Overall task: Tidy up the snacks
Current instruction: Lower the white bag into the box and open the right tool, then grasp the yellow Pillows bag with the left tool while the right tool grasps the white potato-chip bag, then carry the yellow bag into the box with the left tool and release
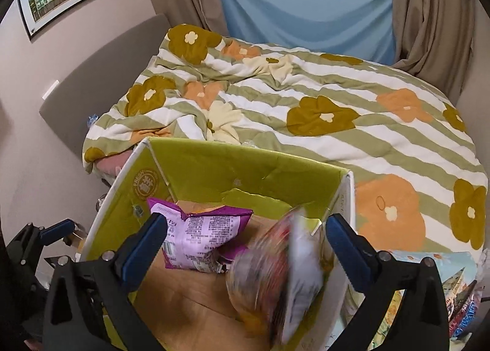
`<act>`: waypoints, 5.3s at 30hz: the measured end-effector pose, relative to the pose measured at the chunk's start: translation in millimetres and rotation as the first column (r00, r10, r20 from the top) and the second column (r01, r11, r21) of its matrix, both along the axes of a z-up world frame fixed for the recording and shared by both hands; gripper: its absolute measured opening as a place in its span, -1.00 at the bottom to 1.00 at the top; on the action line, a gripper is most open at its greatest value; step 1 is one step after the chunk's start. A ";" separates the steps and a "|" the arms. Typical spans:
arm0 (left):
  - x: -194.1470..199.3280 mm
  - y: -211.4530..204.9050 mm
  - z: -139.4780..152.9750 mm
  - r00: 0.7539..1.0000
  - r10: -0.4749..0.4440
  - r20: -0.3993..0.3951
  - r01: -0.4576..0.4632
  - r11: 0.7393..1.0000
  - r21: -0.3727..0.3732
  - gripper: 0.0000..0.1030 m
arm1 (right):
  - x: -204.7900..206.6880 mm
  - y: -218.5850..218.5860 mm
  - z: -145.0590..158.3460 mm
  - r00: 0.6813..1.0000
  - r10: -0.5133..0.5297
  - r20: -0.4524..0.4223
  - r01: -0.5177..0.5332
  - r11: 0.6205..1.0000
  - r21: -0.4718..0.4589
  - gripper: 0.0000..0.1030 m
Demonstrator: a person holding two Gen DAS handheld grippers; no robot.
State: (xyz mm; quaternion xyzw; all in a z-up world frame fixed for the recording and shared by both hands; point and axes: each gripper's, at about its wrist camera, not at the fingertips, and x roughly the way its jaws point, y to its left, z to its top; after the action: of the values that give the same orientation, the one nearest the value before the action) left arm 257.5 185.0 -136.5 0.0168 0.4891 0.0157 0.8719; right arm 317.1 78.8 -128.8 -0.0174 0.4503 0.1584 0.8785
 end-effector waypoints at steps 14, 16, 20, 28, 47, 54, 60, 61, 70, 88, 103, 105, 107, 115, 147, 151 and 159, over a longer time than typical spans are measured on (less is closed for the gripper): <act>-33.5 -9.2 64.3 0.992 -0.040 0.118 0.039 0.999 0.011 1.00 | -54.8 -13.3 60.7 0.997 -0.017 0.076 0.016 1.000 0.006 0.99; -39.7 -12.6 72.4 0.990 -0.047 0.132 0.047 0.999 0.004 1.00 | -65.6 -16.6 70.3 0.995 -0.023 0.093 0.023 1.000 0.000 0.99; -54.4 -26.3 88.1 0.985 -0.053 0.163 0.054 0.999 -0.003 1.00 | -90.6 -33.4 88.0 0.991 -0.046 0.125 0.044 0.999 0.016 0.99; -89.3 -91.6 103.5 0.974 -0.088 0.207 0.098 0.995 -0.035 1.00 | -151.0 -111.4 113.7 0.974 -0.118 0.192 0.110 0.992 0.055 1.00; -158.4 -306.7 27.0 0.949 -0.295 0.111 0.294 0.955 0.022 1.00 | -239.6 -325.2 69.2 0.968 -0.225 0.112 0.228 0.974 -0.010 1.00; -170.6 -345.7 -32.1 0.846 -0.534 0.010 0.524 0.834 0.173 1.00 | -238.5 -349.2 24.1 0.976 -0.214 0.029 0.214 0.977 0.011 1.00; -173.6 -363.9 -74.1 0.706 -0.702 -0.096 0.698 0.666 0.262 0.93 | -231.0 -348.6 -16.8 0.986 -0.164 -0.030 0.164 0.986 -0.001 1.00; -173.0 -366.0 -79.6 0.690 -0.716 -0.110 0.714 0.648 0.265 0.91 | -230.5 -347.7 -20.9 0.987 -0.159 -0.036 0.159 0.987 -0.004 1.00; -168.3 -384.8 -109.2 0.566 -0.799 -0.201 0.822 0.529 0.209 0.47 | -222.8 -340.9 -45.7 0.977 -0.189 -0.094 0.194 0.980 0.039 1.00; -183.8 -367.3 -127.3 0.509 -0.823 -0.252 0.860 0.495 0.122 -0.05 | -194.4 -323.5 -74.5 0.936 -0.297 -0.188 0.319 0.943 0.097 1.00; -158.9 -318.1 -102.7 0.589 -0.780 -0.211 0.807 0.583 0.095 -0.05 | -166.8 -316.6 -105.5 0.890 -0.344 -0.299 0.391 0.913 0.114 0.71; -161.3 -321.8 -100.9 0.600 -0.773 -0.209 0.798 0.596 0.087 -0.05 | -165.7 -319.3 -111.4 0.878 -0.352 -0.324 0.409 0.904 0.123 0.63; -159.2 -319.5 -99.2 0.610 -0.766 -0.205 0.790 0.608 0.080 -0.05 | -166.1 -318.0 -112.5 0.877 -0.355 -0.324 0.408 0.906 0.114 0.53; -160.1 -327.6 -93.6 0.642 -0.742 -0.193 0.764 0.641 0.075 -0.05 | -173.6 -317.1 -108.3 0.884 -0.347 -0.314 0.401 0.908 0.125 -0.02; -148.0 -250.1 56.5 0.924 -0.369 0.097 0.368 0.929 0.029 -0.05 | -194.6 -251.0 54.9 0.997 -0.065 -0.032 0.070 0.971 0.230 -0.10; -133.7 -211.5 66.5 0.936 -0.333 0.114 0.330 0.943 0.039 -0.05 | -183.6 -214.5 70.1 1.000 -0.020 0.004 0.019 0.974 0.226 -0.10; -90.1 -106.6 55.1 0.972 -0.223 0.077 0.222 0.975 0.020 -0.05 | -148.6 -131.0 72.6 1.000 0.007 0.013 -0.010 0.968 0.251 -0.10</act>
State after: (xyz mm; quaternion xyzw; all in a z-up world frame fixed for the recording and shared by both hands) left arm 167.4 78.4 -81.4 0.0757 0.4492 -0.0789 0.8867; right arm 168.5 -52.3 -56.2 0.0912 0.4212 0.2177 0.8757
